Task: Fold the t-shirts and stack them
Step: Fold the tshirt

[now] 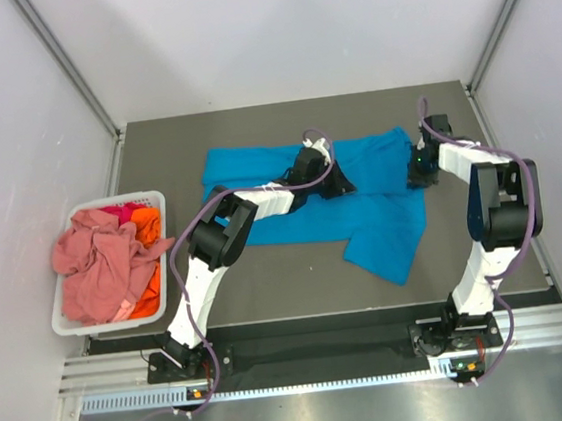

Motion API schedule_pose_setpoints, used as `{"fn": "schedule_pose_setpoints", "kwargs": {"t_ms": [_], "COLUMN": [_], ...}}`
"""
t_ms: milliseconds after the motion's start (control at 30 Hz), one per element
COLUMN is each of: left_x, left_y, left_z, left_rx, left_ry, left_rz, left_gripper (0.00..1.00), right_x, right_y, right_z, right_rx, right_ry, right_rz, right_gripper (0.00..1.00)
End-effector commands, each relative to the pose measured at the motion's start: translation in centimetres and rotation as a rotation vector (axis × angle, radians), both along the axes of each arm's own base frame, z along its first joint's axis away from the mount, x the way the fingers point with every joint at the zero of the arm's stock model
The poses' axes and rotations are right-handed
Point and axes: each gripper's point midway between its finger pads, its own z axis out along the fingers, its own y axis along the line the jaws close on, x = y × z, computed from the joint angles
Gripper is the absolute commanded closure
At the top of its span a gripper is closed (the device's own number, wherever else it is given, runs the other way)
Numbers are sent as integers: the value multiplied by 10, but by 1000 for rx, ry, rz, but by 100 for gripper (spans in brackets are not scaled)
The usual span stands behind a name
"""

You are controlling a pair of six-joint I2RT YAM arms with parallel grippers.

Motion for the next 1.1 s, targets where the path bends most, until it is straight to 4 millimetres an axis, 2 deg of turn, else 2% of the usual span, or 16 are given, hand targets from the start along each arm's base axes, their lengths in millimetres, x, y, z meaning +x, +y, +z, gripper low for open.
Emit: {"fn": "schedule_pose_setpoints", "kwargs": {"t_ms": [0,67,100,367,533,767,900,1067], "left_x": [7,7,7,10,12,13,13,13], "left_y": [-13,-14,-15,-14,-13,-11,-11,-12], "left_z": [23,27,31,44,51,48,47,45], "left_rx": [-60,-68,-74,-54,-50,-20,-21,-20], "left_ry": [-64,-67,-69,-61,-60,-53,-45,-36], "left_rz": [-24,-29,-29,-19,-8,-4,-5,-5], "left_gripper": [88,99,100,100,100,100,100,100], "right_x": [5,6,7,8,2,-6,-9,-8], "right_y": [-5,-3,-3,6,9,4,1,0], "right_z": [-1,3,4,42,54,52,37,28], "right_rx": [-2,4,6,64,84,58,40,34], "right_ry": [-21,-29,-33,-123,-172,-180,-126,-104], "right_rz": [-17,-9,-7,-25,-48,-59,-56,-51], "right_gripper": [86,94,99,100,100,100,88,89]}}
